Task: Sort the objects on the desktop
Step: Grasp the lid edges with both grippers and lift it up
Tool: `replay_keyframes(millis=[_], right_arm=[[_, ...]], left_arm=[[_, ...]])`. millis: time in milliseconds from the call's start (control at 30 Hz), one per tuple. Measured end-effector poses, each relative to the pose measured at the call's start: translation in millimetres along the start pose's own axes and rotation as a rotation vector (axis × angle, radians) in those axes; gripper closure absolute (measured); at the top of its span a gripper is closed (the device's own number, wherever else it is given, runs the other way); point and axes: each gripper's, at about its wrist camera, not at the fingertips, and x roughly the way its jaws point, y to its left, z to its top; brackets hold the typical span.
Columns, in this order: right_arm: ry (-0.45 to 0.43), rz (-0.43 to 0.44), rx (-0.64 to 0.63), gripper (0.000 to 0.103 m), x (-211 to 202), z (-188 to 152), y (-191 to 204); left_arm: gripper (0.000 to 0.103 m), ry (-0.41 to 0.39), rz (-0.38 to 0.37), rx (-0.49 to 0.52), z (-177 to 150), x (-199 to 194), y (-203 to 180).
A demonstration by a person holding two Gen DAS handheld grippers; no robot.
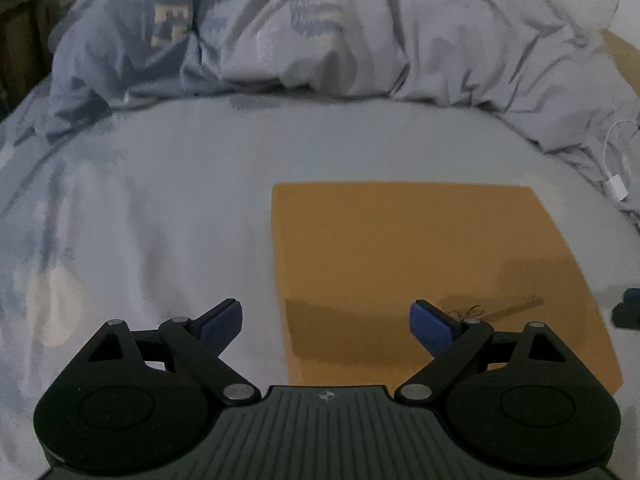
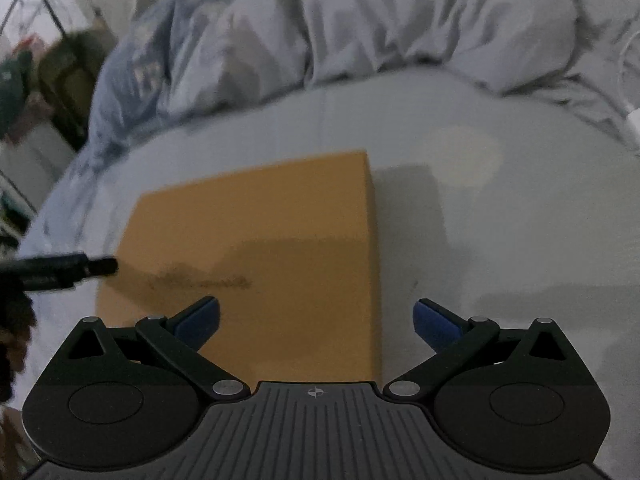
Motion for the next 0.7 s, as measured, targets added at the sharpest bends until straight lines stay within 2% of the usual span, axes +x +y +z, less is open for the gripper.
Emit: replay_keyframes(millis=[100,133,167,200,333,433,700], right_arm=[[0.034,-0.002,-0.024,0.0,23,-7,2],[0.046,0.005,-0.034,0.002,30,-10,3],[0.06,0.013,-0.046,0.009,35,-12,4],[0.064,0.015,-0.057,0.008,40,-14,6],[0.051,0.03,-0.067,0.008,43,-16,6],[0.041,0.028,-0.059,0.008,44,-18,6],[0.038,0.019,-0.05,0.008,48,-16,4]], left_arm=[[0.005,0.034,-0.004,0.012,-2,17,0],[0.006,0.029,-0.029,-0.001,-2,20,1],[0.011,0.039,-0.059,-0.028,-1,24,3],[0.011,0.057,-0.091,-0.049,1,29,3],[0.01,0.053,-0.049,-0.071,3,37,-5],[0.01,0.021,-0.033,-0.075,-3,38,-7],[0.009,-0.001,-0.031,-0.073,-9,35,-4]])
